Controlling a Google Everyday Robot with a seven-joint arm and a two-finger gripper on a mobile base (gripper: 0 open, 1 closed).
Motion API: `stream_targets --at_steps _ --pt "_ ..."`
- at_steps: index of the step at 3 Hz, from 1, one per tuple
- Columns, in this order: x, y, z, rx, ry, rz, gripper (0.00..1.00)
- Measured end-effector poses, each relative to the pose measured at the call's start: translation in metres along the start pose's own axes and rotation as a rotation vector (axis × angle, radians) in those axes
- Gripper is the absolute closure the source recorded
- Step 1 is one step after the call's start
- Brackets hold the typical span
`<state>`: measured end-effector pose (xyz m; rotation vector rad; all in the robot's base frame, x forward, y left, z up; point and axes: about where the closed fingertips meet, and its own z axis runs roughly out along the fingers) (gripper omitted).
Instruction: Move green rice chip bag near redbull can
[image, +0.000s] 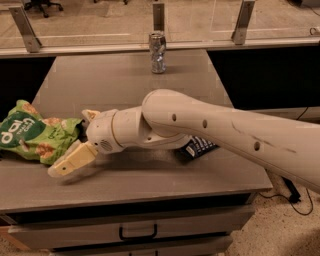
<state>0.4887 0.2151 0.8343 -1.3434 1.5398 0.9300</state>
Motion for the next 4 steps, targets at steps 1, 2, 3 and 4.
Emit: stream_targets --at_steps 1,2,3,4 --pt "-0.002 0.002 0.000 -0.002 -0.014 0.001 0.00" --pt "-0.016 0.004 -0.004 -0.004 -0.021 -0.031 0.00" --pt "-0.032 0.002 -0.002 -0.017 0.008 -0.067 0.00" --pt "-0.038 -0.002 0.008 -0.012 0.088 -0.092 0.00"
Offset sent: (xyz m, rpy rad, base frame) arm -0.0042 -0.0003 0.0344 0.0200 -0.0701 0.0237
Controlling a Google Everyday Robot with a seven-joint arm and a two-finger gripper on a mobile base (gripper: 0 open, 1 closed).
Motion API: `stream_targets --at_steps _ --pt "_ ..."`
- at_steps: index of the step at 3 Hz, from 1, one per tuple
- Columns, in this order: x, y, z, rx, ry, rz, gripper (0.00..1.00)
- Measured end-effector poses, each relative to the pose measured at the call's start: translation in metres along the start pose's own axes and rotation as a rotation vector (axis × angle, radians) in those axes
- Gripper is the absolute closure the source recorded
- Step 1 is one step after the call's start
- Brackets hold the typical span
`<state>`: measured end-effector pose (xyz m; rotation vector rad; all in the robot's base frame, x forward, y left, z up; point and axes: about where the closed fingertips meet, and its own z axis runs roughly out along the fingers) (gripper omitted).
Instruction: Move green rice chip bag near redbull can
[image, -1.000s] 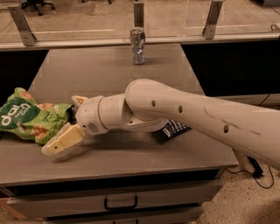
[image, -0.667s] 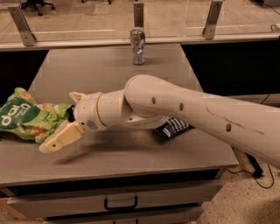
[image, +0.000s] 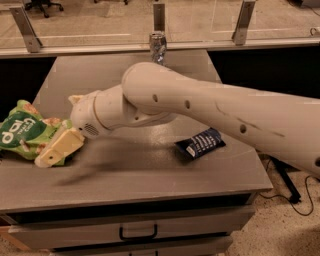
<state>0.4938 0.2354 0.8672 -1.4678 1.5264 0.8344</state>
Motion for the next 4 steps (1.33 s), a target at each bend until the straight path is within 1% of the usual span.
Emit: stream_targets --at_steps 1,2,3,4 --pt "0.004 -0.006 0.018 -0.001 0.065 0.002 0.00" --pt "0.014 -0.005 0.029 -0.004 0.113 0.024 0.00" --pt "0.021 -0.004 0.037 -0.011 0.135 0.028 0.18" --pt "0.024 -0.003 0.041 -0.022 0.140 0.032 0.41"
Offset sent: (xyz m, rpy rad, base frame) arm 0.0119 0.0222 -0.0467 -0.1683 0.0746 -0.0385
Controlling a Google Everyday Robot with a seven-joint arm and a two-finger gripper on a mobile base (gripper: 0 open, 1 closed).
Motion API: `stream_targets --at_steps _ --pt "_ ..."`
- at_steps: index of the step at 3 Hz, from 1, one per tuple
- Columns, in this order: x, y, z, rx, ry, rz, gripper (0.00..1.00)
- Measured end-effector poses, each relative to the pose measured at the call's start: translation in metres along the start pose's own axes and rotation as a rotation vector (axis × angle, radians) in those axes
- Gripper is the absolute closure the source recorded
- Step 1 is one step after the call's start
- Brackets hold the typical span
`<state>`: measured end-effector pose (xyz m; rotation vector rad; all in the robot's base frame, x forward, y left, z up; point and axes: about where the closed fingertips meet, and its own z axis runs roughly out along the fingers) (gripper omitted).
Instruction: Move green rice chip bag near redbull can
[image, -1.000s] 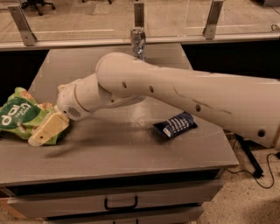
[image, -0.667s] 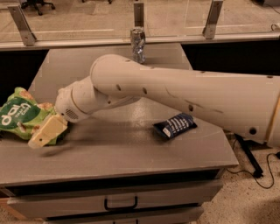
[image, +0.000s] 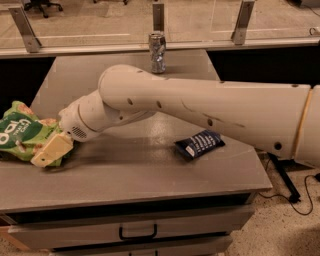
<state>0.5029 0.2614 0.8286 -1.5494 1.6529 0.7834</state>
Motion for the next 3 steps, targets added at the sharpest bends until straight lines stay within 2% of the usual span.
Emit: stream_targets --at_steps 2,3 --pt "-0.0009 0.0010 -0.0008 -0.003 -0.001 0.005 0.87" --pt "-0.0010 0.0009 -0.0009 -0.003 -0.001 0.005 1.00"
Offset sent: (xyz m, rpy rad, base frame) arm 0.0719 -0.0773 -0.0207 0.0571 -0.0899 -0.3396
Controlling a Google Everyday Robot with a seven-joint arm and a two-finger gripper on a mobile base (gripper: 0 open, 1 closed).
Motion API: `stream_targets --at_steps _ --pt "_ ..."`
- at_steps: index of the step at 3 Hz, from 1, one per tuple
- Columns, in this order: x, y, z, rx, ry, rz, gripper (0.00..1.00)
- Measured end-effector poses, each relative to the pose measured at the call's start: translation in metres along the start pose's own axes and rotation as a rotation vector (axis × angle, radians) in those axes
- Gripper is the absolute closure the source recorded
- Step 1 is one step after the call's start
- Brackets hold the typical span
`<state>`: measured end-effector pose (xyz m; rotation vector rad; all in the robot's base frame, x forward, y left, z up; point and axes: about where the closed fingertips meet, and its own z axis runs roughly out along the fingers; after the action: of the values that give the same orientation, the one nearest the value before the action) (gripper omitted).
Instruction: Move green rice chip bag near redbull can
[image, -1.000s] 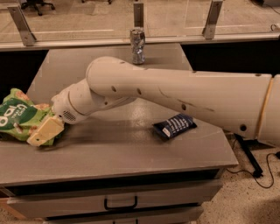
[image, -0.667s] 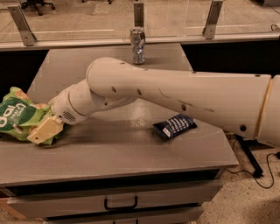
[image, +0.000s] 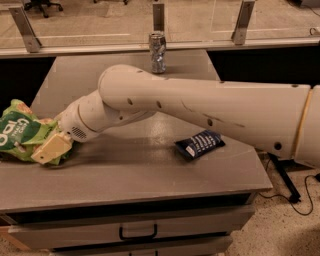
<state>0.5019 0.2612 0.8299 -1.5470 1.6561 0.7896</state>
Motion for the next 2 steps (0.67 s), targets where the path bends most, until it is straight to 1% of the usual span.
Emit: stream_targets --at_steps 1,2 --pt "0.0022 -0.0057 -0.0026 0.018 0.002 0.003 1.00" --pt "0.0021 -0.0057 -0.0026 0.018 0.002 0.003 1.00"
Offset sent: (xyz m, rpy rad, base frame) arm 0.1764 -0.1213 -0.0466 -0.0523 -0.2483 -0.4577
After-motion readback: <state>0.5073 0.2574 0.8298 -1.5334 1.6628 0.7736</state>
